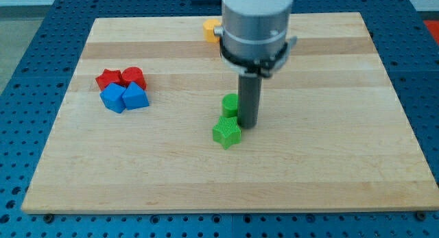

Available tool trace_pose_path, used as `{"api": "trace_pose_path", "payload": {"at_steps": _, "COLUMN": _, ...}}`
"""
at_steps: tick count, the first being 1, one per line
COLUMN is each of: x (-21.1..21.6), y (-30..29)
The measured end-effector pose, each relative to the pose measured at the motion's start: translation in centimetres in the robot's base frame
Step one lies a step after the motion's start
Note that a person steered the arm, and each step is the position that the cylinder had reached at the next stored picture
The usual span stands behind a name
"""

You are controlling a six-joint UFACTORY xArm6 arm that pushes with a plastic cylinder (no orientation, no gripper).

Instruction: Nudge the green star up

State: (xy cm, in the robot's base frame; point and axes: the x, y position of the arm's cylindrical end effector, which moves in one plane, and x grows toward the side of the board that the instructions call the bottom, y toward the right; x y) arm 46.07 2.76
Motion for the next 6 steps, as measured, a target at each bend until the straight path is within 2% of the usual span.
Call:
{"api": "trace_pose_path", "payload": {"at_steps": 1, "x": -5.3, "y": -0.1}}
{"api": "trace_pose_path", "payload": {"at_steps": 2, "x": -7.4, "y": 0.0}}
{"api": "trace_pose_path", "payload": {"at_steps": 3, "x": -1.6, "y": 3.4}}
{"api": "trace_pose_path", "payload": {"at_steps": 4, "x": 7.4, "y": 2.7}}
{"api": "trace_pose_path", "payload": {"at_steps": 5, "x": 9.3, "y": 2.0}}
{"api": "trace_pose_path", "payload": {"at_steps": 6, "x": 9.3, "y": 0.3}}
